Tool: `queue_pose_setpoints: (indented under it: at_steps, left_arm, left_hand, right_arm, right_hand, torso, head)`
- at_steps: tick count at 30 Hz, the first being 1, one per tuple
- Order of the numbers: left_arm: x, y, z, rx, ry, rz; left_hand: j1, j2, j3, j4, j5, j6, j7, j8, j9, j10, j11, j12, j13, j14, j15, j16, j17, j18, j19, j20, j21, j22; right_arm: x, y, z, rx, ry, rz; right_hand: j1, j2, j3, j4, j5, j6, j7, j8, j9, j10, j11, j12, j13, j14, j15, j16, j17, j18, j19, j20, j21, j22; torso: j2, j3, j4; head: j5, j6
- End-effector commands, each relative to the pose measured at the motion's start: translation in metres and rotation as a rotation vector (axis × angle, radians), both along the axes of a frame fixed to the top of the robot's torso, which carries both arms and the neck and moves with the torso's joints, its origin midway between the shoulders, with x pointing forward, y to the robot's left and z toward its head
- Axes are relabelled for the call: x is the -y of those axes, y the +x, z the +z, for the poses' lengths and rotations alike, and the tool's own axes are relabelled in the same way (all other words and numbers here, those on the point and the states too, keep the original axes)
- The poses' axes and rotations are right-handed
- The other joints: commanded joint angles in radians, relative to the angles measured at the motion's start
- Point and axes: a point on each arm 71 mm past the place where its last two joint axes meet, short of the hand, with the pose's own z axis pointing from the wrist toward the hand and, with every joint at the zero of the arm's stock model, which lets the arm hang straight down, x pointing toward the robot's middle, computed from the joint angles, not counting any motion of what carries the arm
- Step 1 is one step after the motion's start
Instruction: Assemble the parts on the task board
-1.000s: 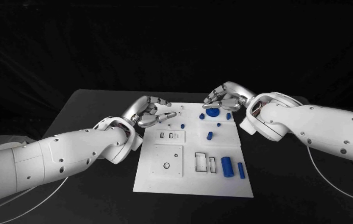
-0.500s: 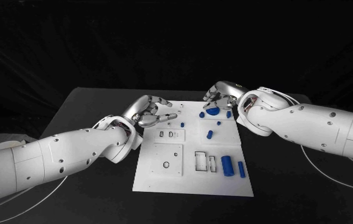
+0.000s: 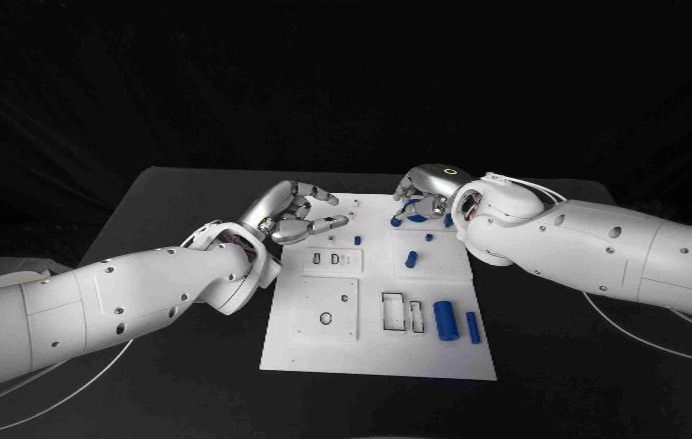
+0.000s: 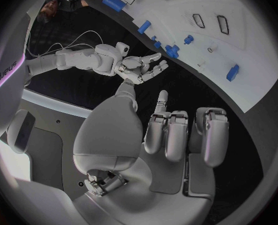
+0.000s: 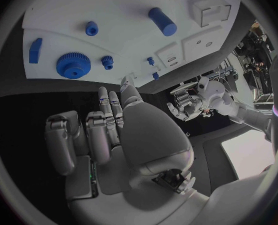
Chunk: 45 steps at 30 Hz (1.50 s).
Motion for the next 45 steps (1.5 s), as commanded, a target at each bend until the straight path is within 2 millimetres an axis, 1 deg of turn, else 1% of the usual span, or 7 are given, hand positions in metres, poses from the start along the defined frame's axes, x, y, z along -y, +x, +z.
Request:
queue_pose_setpoints:
  at_steps: [1, 6, 12, 18, 32, 35, 45]
  left_arm:
    - [0.001, 0.000, 0.003, 0.023, -0.002, -0.006]
    - [0.000, 0.000, 0.003, 0.028, -0.002, 0.000]
    - [0.000, 0.001, 0.004, 0.032, -0.002, 0.004]
    - [0.000, 0.001, 0.004, 0.035, -0.003, 0.004]
    - [-0.005, 0.001, 0.004, 0.034, 0.001, 0.013]
    - [-0.004, 0.001, 0.004, 0.032, 0.001, 0.011]
    - [-0.005, 0.001, 0.004, 0.032, 0.001, 0.009]
  left_hand:
    - [-0.001, 0.010, 0.003, 0.001, -0.001, -0.004, 0.001, 0.001, 0.001, 0.106, -0.005, 0.002, 0.263, 0.104, -0.005, 0.003, 0.263, -0.007, 0.105, 0.004, 0.002, 0.263]
    - [-0.006, 0.010, 0.001, 0.001, -0.002, -0.013, 0.003, -0.003, -0.001, 0.106, -0.003, 0.002, 0.263, 0.104, -0.004, 0.003, 0.263, -0.007, 0.105, 0.004, 0.002, 0.263]
    - [-0.009, 0.011, 0.000, 0.001, -0.002, -0.017, 0.004, -0.005, -0.001, 0.106, -0.002, 0.002, 0.263, 0.104, -0.004, 0.003, 0.263, -0.007, 0.105, 0.004, 0.002, 0.263]
    - [-0.014, 0.015, 0.000, 0.001, -0.002, -0.018, 0.004, -0.005, -0.001, 0.106, -0.002, 0.002, 0.263, 0.104, -0.003, 0.003, 0.263, -0.007, 0.105, 0.004, 0.002, 0.263]
    - [-0.018, 0.019, 0.001, 0.001, -0.003, -0.017, 0.005, -0.005, -0.001, 0.106, -0.001, 0.002, 0.263, 0.104, -0.003, 0.003, 0.263, -0.007, 0.105, 0.005, 0.002, 0.263]
    - [-0.018, 0.019, 0.001, 0.001, -0.003, -0.017, 0.005, -0.005, -0.001, 0.106, -0.001, 0.002, 0.263, 0.104, -0.003, 0.003, 0.263, -0.007, 0.105, 0.005, 0.002, 0.263]
    - [-0.018, 0.023, 0.002, 0.000, -0.003, -0.017, 0.005, -0.005, -0.001, 0.106, -0.001, 0.002, 0.263, 0.104, -0.003, 0.003, 0.263, -0.007, 0.105, 0.005, 0.002, 0.263]
  right_arm:
    - [0.000, 0.001, -0.004, -0.004, -0.091, -0.002]
    - [-0.001, 0.002, -0.008, -0.013, -0.113, -0.005]
    - [-0.001, 0.003, -0.015, -0.031, -0.135, -0.011]
    - [-0.001, 0.005, -0.023, -0.041, -0.144, -0.026]
    - [-0.010, 0.009, -0.031, -0.056, -0.158, -0.037]
    - [-0.014, 0.009, -0.031, -0.050, -0.153, -0.033]
    - [-0.019, 0.009, -0.032, -0.056, -0.158, -0.031]
  right_hand:
    - [0.009, 0.004, 0.006, 0.001, -0.004, 0.000, 0.005, -0.007, -0.002, 0.003, -0.002, -0.009, 0.000, 0.106, -0.001, 0.004, 0.263, -0.007, 0.105, -0.006, 0.004, 0.263]
    - [0.010, 0.004, 0.007, 0.001, -0.004, 0.002, 0.011, -0.010, -0.003, 0.000, -0.001, -0.016, 0.000, 0.106, 0.001, 0.004, 0.263, -0.007, 0.105, -0.006, 0.004, 0.263]
    - [0.012, 0.007, 0.010, 0.002, -0.004, -0.006, 0.015, -0.020, -0.006, -0.003, 0.001, -0.028, 0.000, 0.106, 0.003, 0.004, 0.263, -0.007, 0.105, -0.004, 0.004, 0.263]
    - [0.016, 0.012, 0.014, 0.002, -0.004, -0.009, 0.019, -0.025, -0.007, -0.004, 0.001, -0.034, 0.000, 0.106, 0.003, 0.004, 0.263, -0.007, 0.105, -0.003, 0.004, 0.263]
    - [0.023, 0.026, 0.025, 0.003, -0.004, 0.000, 0.020, -0.029, -0.007, 0.015, -0.006, -0.040, 0.002, 0.106, -0.002, 0.004, 0.263, -0.007, 0.105, -0.005, 0.004, 0.263]
    - [0.023, 0.031, 0.028, 0.005, -0.004, 0.001, 0.020, -0.031, -0.007, 0.021, -0.008, -0.041, 0.002, 0.106, -0.004, 0.004, 0.263, -0.007, 0.105, -0.007, 0.004, 0.263]
    - [0.027, 0.041, 0.036, 0.008, -0.003, 0.007, 0.017, -0.035, -0.007, 0.048, -0.017, -0.044, 0.001, 0.106, -0.014, 0.004, 0.263, -0.007, 0.105, -0.014, 0.004, 0.263]
  torso:
    - [-0.002, -0.0009, 0.0015]
    - [-0.002, -0.0005, -0.0019]
    - [-0.003, -0.0012, -0.0004]
    - [-0.003, 0.0005, 0.0014]
    - [-0.003, -0.0008, -0.0027]
    - [-0.003, -0.0010, -0.0013]
    - [-0.003, -0.0010, -0.0005]
  head:
    - [-0.005, -0.003]
    - [-0.005, -0.008]
    - [-0.009, -0.016]
    - [-0.006, -0.019]
    - [0.000, -0.022]
    - [-0.005, -0.022]
    - [-0.004, -0.024]
